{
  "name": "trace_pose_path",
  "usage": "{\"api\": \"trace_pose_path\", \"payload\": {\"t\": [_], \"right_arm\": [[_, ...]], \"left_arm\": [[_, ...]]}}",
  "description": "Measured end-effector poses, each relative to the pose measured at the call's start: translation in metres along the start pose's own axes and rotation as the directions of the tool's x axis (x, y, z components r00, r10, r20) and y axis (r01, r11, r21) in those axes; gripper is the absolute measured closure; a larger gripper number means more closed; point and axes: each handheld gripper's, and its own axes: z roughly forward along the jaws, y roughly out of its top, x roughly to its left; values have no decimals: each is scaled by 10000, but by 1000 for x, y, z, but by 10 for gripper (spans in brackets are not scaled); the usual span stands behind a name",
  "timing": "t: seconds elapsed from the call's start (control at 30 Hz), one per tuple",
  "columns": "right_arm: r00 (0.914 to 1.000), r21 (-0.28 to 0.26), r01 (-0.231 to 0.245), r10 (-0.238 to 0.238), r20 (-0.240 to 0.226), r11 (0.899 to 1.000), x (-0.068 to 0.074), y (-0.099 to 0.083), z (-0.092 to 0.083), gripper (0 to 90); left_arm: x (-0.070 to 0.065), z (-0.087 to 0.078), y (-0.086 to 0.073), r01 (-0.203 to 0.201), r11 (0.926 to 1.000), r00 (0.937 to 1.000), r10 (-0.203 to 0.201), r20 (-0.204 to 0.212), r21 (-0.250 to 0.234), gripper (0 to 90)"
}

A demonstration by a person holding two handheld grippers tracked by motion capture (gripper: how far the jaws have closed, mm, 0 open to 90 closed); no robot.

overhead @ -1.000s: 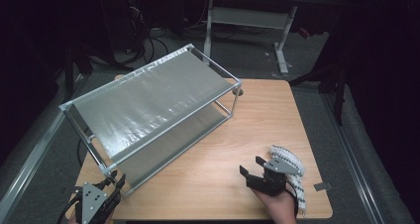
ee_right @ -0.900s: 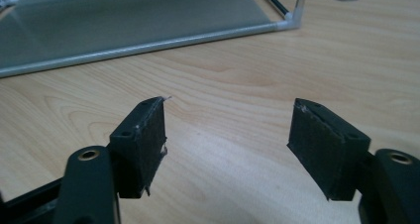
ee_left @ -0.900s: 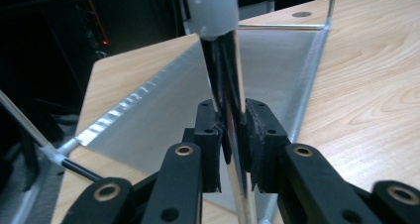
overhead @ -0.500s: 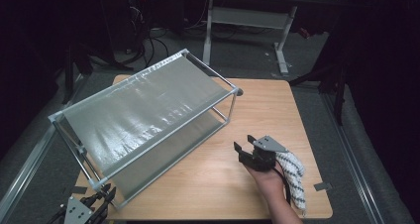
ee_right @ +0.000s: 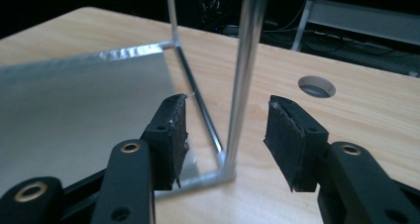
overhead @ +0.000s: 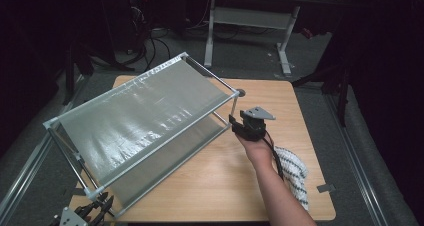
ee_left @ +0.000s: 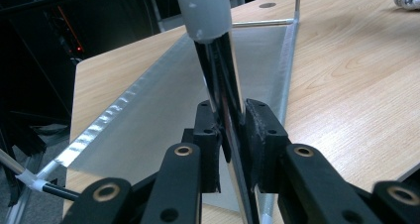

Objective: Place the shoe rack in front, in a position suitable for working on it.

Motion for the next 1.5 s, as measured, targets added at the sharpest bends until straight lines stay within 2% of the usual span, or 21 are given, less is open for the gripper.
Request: {"api": "trace_pose_path", "payload": {"t": [0.07,0.13,0.3,0.4,0.47,0.53,0.63,0.8,1.03,1.23,1.5], "right_arm": [[9998,17,-74,73,161,10000,-2,5,8,527],[9995,-213,-57,64,321,9998,-4,9,14,571],[9990,-161,-441,442,36,9989,-3,17,28,636],[9981,-64,-568,569,239,9984,1,20,31,689],[9979,30,-403,401,499,9992,1,21,31,803],[9989,98,-246,242,392,9996,-2,21,29,810],[9983,205,-23,11,576,9998,-3,17,19,811],[9963,210,2,-20,861,9998,-17,6,-6,810],[9894,347,-400,348,1412,9986,-48,-10,-43,811],[9837,489,-428,335,1769,9979,-71,-23,-74,808],[9726,392,-655,550,2258,9971,-99,-35,-98,807]], "left_arm": [[0,0,-1,4,10000,10000,-4,1,-33,765],[0,0,-1,9,10000,10000,-9,31,-21,766],[-2,0,-3,-49,10000,10000,49,-1,-28,764],[-2,-1,-4,-141,9999,9999,141,-31,-91,761],[-1,-2,-5,-120,9998,9999,119,-62,-131,761],[-1,-2,-6,-107,9998,9999,106,-34,-140,762],[1,0,-6,-70,9998,10000,69,-67,-181,761],[1,14,0,-257,9996,9997,257,27,-84,759],[1,47,13,-238,9997,9996,239,168,-42,758],[-2,77,22,-245,9994,9995,250,196,-229,758],[-9,117,34,-51,9992,9999,57,158,-402,760]]}}
